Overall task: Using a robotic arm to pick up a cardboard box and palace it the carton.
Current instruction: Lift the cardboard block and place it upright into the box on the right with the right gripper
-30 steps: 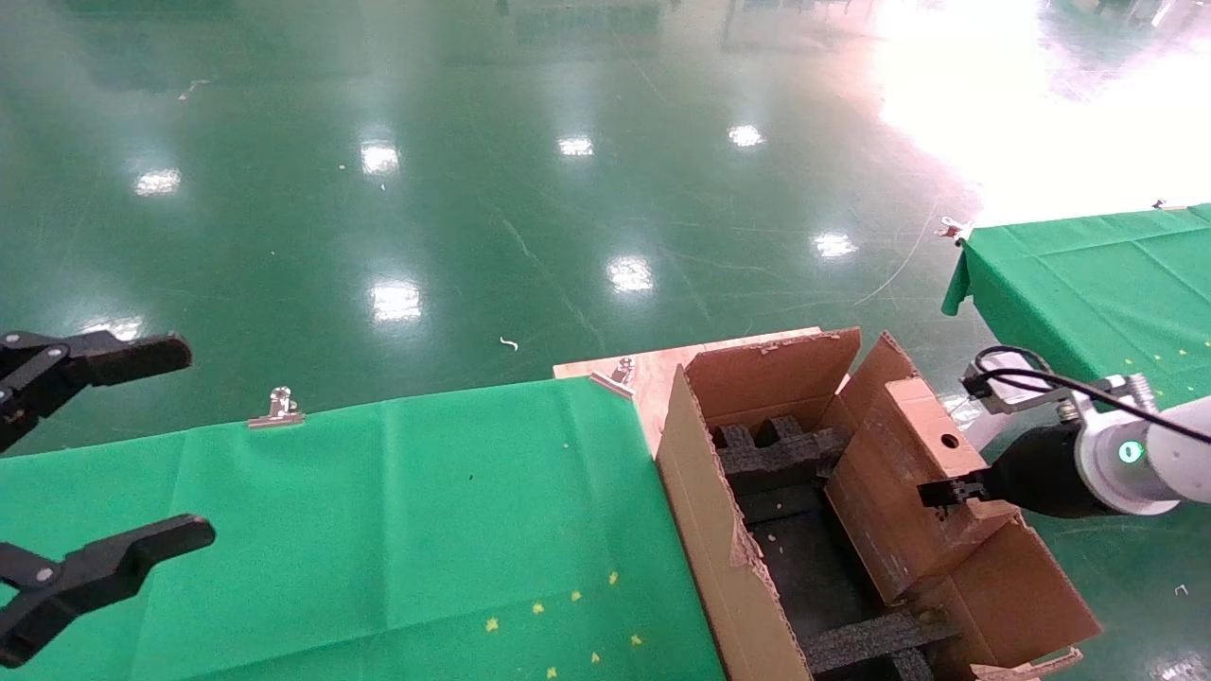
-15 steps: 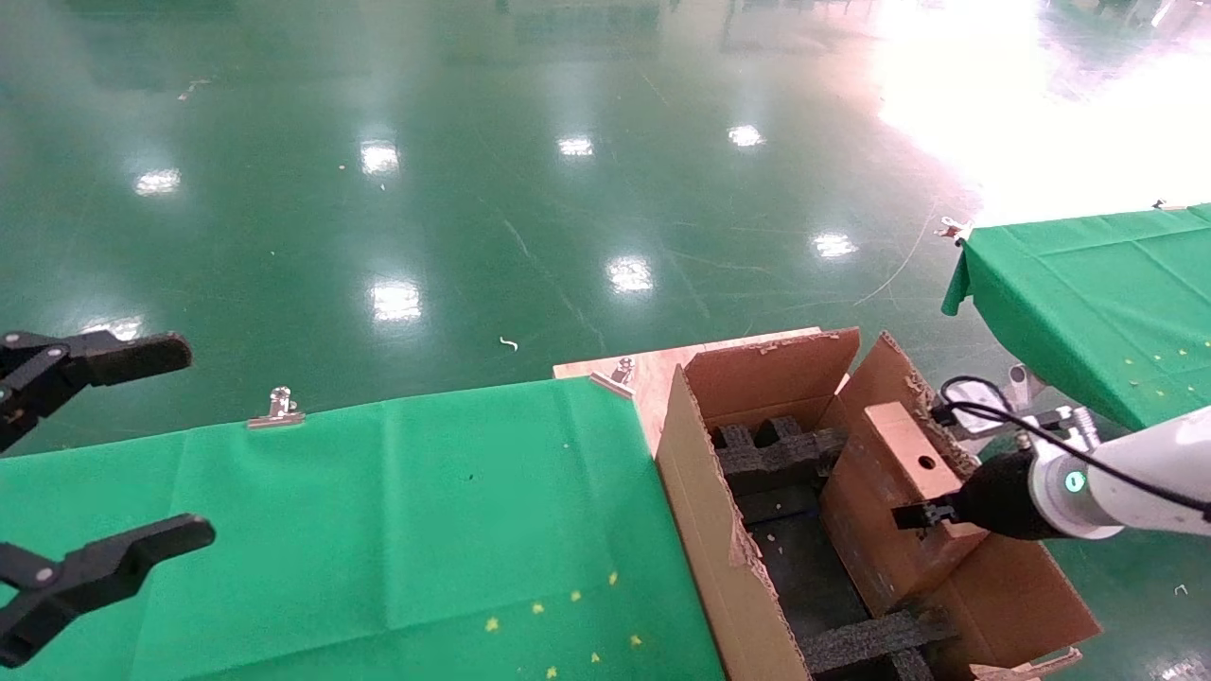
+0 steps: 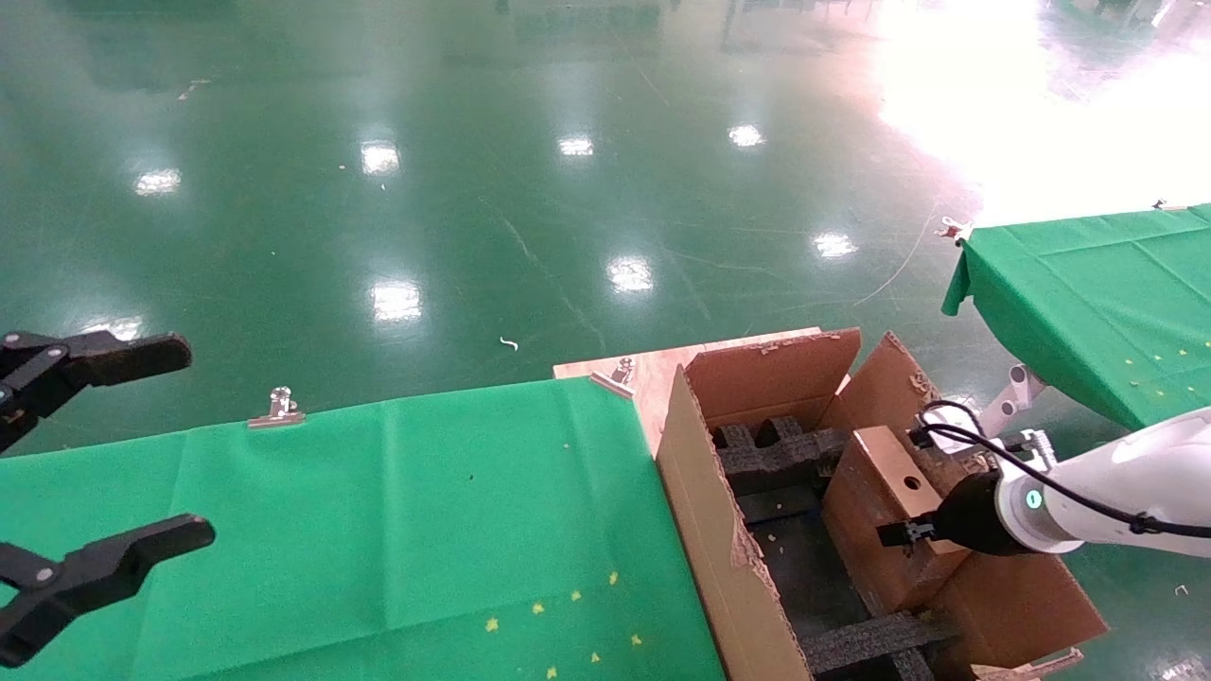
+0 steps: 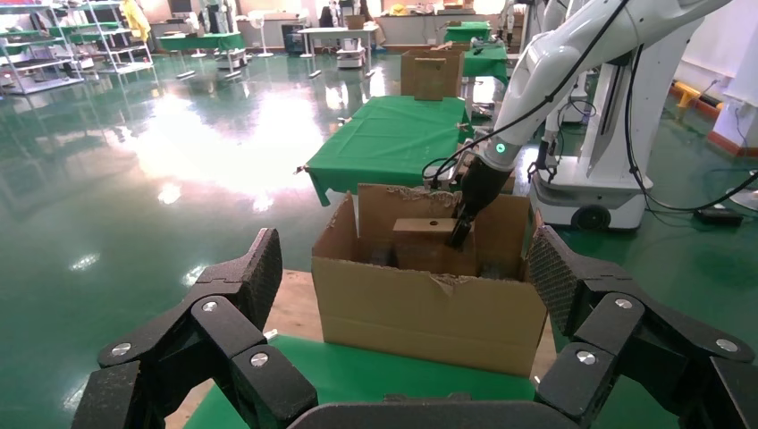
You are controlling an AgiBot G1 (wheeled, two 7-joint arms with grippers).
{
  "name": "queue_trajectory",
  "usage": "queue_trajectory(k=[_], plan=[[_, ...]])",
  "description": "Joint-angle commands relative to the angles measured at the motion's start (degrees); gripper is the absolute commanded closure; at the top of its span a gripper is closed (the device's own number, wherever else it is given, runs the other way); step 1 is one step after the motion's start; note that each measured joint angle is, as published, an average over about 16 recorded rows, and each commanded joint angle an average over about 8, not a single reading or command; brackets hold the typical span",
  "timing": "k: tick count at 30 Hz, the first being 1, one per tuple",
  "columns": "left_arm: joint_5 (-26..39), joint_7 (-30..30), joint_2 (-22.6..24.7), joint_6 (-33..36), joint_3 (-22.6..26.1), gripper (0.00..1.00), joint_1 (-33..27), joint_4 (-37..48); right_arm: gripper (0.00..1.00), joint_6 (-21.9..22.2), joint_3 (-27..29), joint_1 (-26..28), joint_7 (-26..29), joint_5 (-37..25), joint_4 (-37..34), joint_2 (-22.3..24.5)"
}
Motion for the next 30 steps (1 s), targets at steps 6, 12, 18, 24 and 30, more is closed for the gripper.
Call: queue_trajectory(k=[6, 12, 18, 24, 30], plan=[[0.00, 0.00, 0.00, 0.00, 0.00, 0.00, 0.00, 0.00, 1.00, 1.01, -0.06, -2.07, -2.52, 2.75, -3.78, -2.38], [0.00, 0.00, 0.00, -0.01, 0.00, 0.00, 0.01, 0.01, 0.46, 1.17, 0.00, -2.90, -4.12, 4.37, -5.62, -3.48], [0.00, 0.00, -0.01, -0.01, 0.00, 0.00, 0.02, 0.01, 0.00, 1.11, 0.02, -3.14, -4.28, 4.82, -5.93, -3.65], [0.00, 0.00, 0.00, -0.01, 0.00, 0.00, 0.01, 0.01, 0.00, 1.01, 0.03, -2.92, -4.15, 4.48, -5.55, -3.44], [-0.01, 0.00, -0.01, -0.01, 0.00, 0.00, 0.02, 0.01, 0.00, 0.87, 0.11, -2.71, -4.05, 4.56, -5.44, -3.33]])
